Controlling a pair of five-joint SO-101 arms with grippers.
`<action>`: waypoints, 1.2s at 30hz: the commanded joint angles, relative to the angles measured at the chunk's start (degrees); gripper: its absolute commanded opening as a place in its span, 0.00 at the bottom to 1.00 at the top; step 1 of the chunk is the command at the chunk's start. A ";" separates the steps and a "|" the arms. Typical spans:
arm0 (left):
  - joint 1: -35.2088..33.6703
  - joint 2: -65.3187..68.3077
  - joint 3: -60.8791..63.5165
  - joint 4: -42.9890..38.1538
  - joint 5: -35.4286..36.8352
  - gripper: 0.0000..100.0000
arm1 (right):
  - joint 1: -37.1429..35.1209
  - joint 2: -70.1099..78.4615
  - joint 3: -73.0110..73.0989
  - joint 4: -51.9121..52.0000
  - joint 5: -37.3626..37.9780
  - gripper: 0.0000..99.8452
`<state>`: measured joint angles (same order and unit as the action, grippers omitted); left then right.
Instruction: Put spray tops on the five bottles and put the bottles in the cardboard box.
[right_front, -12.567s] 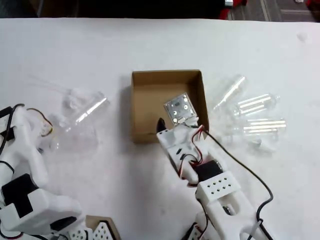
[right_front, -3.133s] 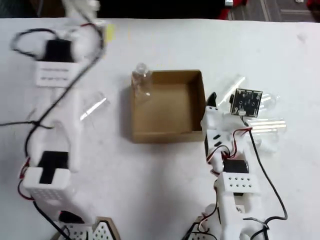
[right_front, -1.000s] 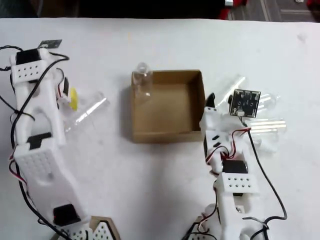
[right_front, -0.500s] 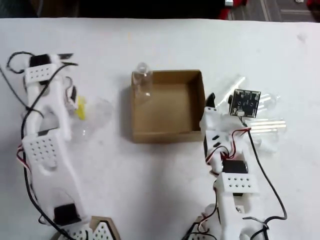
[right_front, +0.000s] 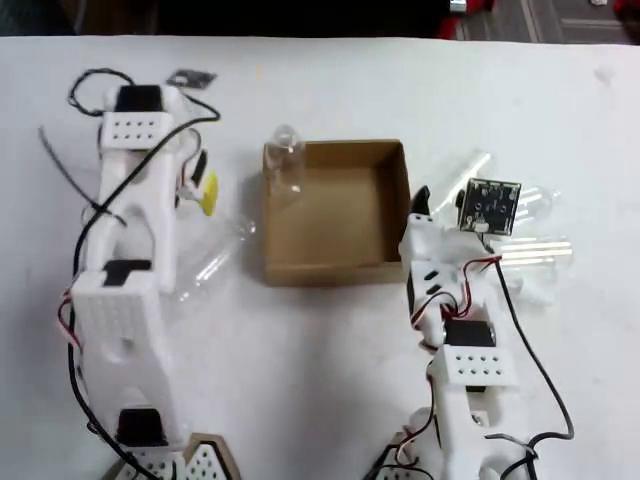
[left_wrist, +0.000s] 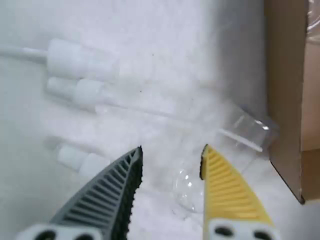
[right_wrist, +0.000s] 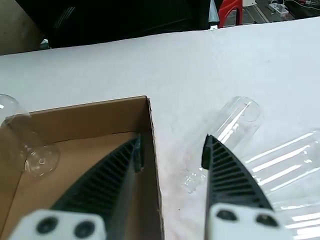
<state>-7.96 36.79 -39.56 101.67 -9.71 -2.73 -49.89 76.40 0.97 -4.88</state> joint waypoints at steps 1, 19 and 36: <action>-1.98 -17.89 5.98 0.97 -10.99 0.18 | -0.31 -0.31 -0.53 -1.10 -0.35 0.17; -4.09 -45.41 67.34 -18.29 -32.79 0.24 | -0.31 -0.31 -0.53 -1.10 -0.35 0.17; -4.09 -45.05 77.63 -35.52 -28.13 0.25 | -0.31 -0.13 -0.53 -1.10 -0.35 0.17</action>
<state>-11.30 -5.58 38.33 67.03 -38.37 -2.81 -49.89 76.40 0.97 -4.88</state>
